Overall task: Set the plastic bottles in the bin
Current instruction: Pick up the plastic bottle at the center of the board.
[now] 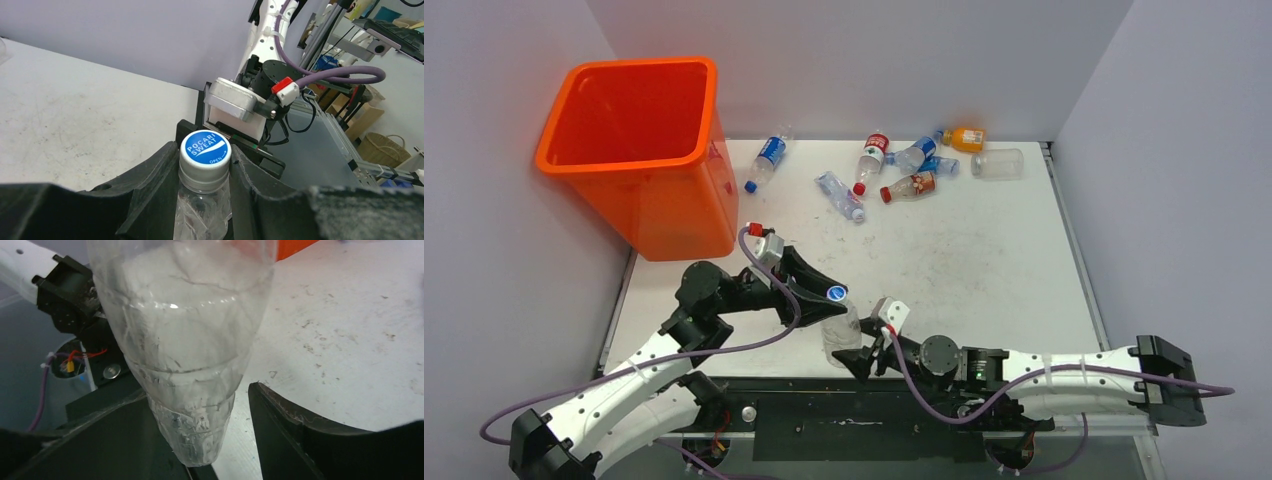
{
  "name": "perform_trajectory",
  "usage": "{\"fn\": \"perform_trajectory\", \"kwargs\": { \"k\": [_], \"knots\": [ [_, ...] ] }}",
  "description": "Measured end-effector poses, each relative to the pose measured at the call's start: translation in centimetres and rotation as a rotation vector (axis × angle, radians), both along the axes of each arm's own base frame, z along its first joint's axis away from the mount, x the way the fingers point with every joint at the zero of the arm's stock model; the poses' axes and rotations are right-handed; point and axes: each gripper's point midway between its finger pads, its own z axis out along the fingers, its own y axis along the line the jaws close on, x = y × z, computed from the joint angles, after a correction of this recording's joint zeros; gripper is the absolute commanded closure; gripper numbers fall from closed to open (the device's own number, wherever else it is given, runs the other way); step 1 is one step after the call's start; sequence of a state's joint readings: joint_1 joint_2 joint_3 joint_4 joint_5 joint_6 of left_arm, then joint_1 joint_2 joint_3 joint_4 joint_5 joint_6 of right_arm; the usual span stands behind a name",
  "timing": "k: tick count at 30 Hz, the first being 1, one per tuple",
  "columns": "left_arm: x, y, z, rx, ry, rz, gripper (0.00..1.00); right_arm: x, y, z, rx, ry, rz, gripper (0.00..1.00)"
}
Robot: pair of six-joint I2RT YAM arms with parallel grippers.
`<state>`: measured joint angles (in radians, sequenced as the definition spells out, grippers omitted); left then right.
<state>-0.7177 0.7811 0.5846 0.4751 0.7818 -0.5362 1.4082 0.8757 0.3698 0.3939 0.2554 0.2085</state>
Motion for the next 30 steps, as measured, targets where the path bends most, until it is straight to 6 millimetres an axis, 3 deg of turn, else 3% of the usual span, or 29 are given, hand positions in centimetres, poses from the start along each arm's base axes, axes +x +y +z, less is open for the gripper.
{"fn": "perform_trajectory", "kwargs": {
  "k": [4, 6, 8, 11, 12, 13, 15, 17, 18, 22, 24, 27, 30],
  "knots": [
    [0.1, -0.3, -0.5, 0.016, -0.006, -0.002, 0.71, -0.8, 1.6, -0.5, -0.009, 0.007, 0.059, 0.66],
    [0.1, -0.3, -0.5, 0.016, -0.009, -0.003, 0.66, -0.8, 1.8, -0.5, 0.000, 0.001, 0.059, 0.69],
    [0.1, -0.3, -0.4, 0.014, -0.012, -0.004, 0.67, -0.7, 1.9, -0.4, 0.012, -0.010, 0.056, 0.72],
    [0.0, -0.3, -0.3, 0.015, -0.017, -0.006, 0.88, -0.6, 2.0, -0.3, 0.019, -0.023, 0.047, 0.72],
    [0.0, -0.4, -0.3, 0.016, -0.021, -0.007, 0.98, -0.6, 2.0, -0.2, 0.020, -0.028, 0.044, 0.67],
    [0.0, -0.4, -0.2, 0.018, -0.024, -0.007, 1.00, -0.5, 2.1, -0.2, 0.022, -0.032, 0.040, 0.56],
    [0.1, -0.4, -0.1, 0.019, -0.031, -0.003, 1.00, -0.4, 2.1, -0.1, 0.025, -0.037, 0.032, 0.22],
    [0.1, -0.4, -0.2, 0.025, -0.018, 0.003, 1.00, -0.2, 2.1, -0.1, 0.025, -0.040, 0.023, 0.02],
    [0.0, -0.4, -0.5, 0.033, -0.007, 0.003, 1.00, -0.1, 2.0, -0.1, 0.020, -0.041, 0.014, 0.09],
    [0.7, -0.2, -0.9, 0.052, 0.019, 0.071, 1.00, -0.5, 1.8, 0.2, 0.007, -0.032, 0.006, 0.10],
    [1.6, 0.2, -0.6, 0.058, 0.017, 0.136, 1.00, -0.8, 1.7, 1.3, 0.031, -0.012, 0.010, 0.10],
    [3.1, 1.3, 1.5, 0.047, -0.033, 0.259, 1.00, -1.5, 1.5, 4.5, 0.118, 0.044, 0.027, 0.10],
    [4.4, 3.0, 5.1, 0.006, -0.123, 0.399, 1.00, -2.1, 0.8, 8.1, 0.238, 0.105, 0.041, 0.10]
  ]
}}
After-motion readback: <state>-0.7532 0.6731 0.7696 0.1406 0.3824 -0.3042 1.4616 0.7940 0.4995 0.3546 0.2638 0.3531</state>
